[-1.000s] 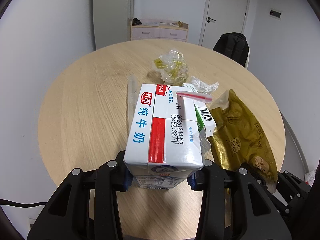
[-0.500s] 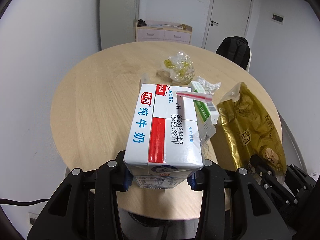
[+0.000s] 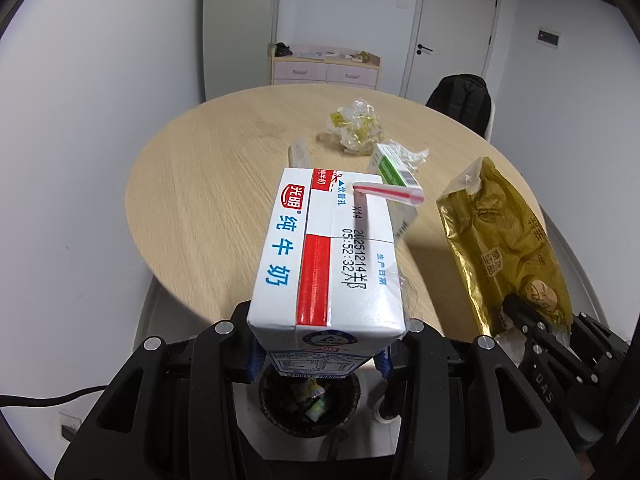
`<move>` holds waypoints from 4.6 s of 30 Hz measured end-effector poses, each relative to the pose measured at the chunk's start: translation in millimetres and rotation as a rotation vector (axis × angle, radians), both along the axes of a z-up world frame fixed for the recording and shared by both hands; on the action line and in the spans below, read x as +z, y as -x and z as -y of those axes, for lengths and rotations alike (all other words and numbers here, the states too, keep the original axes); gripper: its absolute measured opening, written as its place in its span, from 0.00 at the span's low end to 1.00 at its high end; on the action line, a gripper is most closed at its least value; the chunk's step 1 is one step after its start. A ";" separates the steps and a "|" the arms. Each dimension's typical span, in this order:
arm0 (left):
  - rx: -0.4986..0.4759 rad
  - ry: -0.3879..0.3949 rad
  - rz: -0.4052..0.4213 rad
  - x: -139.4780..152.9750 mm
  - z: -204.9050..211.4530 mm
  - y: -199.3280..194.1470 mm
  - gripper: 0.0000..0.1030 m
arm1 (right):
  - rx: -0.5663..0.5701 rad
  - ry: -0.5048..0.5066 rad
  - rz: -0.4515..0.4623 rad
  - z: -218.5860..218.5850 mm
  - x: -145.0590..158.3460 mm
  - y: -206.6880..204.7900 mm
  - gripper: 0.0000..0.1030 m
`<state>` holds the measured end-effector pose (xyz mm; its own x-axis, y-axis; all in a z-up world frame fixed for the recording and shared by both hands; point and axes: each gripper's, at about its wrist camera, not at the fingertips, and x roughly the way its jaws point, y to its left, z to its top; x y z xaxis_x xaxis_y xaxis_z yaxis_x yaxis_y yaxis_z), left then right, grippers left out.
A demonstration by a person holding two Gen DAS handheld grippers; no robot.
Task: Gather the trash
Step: 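Lift the milk carton and gold bag and carry both down over the bin, then open the right tool then the left tool to drop both items into the bin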
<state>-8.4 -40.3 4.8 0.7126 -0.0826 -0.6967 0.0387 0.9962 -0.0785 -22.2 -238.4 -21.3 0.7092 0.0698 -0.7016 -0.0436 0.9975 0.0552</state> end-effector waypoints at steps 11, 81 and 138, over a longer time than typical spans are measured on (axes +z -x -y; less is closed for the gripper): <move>-0.026 0.010 0.012 -11.7 -3.9 39.1 0.39 | 0.004 0.006 0.031 -3.0 3.8 41.0 0.15; 0.042 0.023 -0.234 -236.9 -35.8 -17.4 0.39 | 0.046 0.028 -0.266 -72.0 -219.1 -12.4 0.15; -0.079 -0.004 -0.421 -361.9 -18.6 -59.0 0.39 | -0.093 0.028 -0.341 -45.9 -312.6 -55.6 0.92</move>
<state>50.7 -21.7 -357.1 0.3576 -0.1225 -0.9258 0.0803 0.9917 -0.1002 33.3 -192.6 -333.9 0.4361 -0.0062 -0.8999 0.0636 0.9977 0.0239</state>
